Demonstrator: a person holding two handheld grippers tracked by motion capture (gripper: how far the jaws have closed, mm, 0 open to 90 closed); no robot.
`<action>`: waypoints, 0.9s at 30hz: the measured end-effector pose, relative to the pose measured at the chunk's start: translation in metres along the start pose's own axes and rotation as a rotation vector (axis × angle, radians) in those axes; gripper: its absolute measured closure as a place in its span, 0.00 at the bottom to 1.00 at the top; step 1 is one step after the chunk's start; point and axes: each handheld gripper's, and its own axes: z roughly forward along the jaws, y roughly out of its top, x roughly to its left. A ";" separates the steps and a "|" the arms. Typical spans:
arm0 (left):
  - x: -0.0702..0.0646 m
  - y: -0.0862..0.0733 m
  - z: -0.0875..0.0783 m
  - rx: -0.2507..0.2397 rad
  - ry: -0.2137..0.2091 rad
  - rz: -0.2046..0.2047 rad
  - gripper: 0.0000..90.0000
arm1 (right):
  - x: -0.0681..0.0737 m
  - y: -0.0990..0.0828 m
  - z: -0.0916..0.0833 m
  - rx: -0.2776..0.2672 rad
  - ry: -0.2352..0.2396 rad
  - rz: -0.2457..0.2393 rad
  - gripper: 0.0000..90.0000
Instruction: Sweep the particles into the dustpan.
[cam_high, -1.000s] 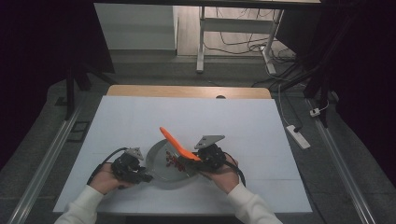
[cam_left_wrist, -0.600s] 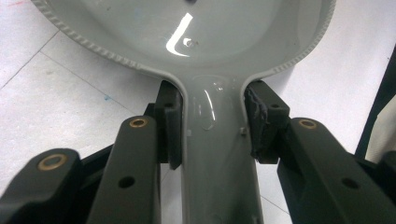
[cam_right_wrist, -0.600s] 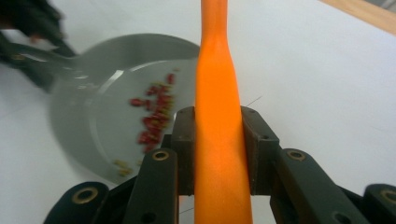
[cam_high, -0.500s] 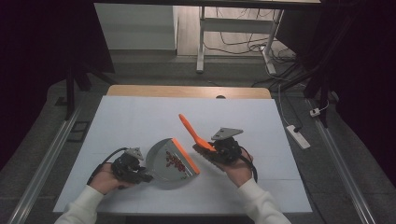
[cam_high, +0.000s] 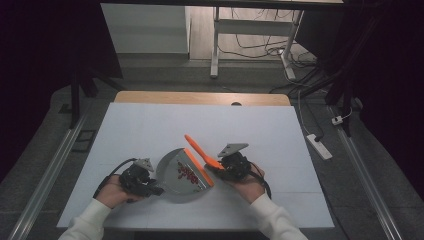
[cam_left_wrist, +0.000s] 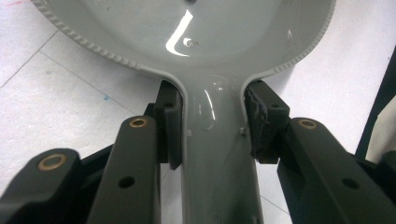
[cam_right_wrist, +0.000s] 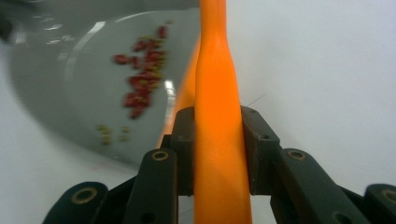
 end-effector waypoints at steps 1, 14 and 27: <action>0.000 0.000 0.000 0.003 -0.001 0.003 0.68 | 0.004 0.002 0.001 0.000 0.018 -0.010 0.78; 0.000 0.000 0.000 -0.003 -0.002 -0.001 0.68 | 0.011 0.009 -0.009 -0.069 0.064 -0.019 0.78; -0.002 -0.001 -0.001 -0.017 0.019 0.014 0.68 | -0.011 0.003 -0.019 -0.107 0.004 0.033 0.78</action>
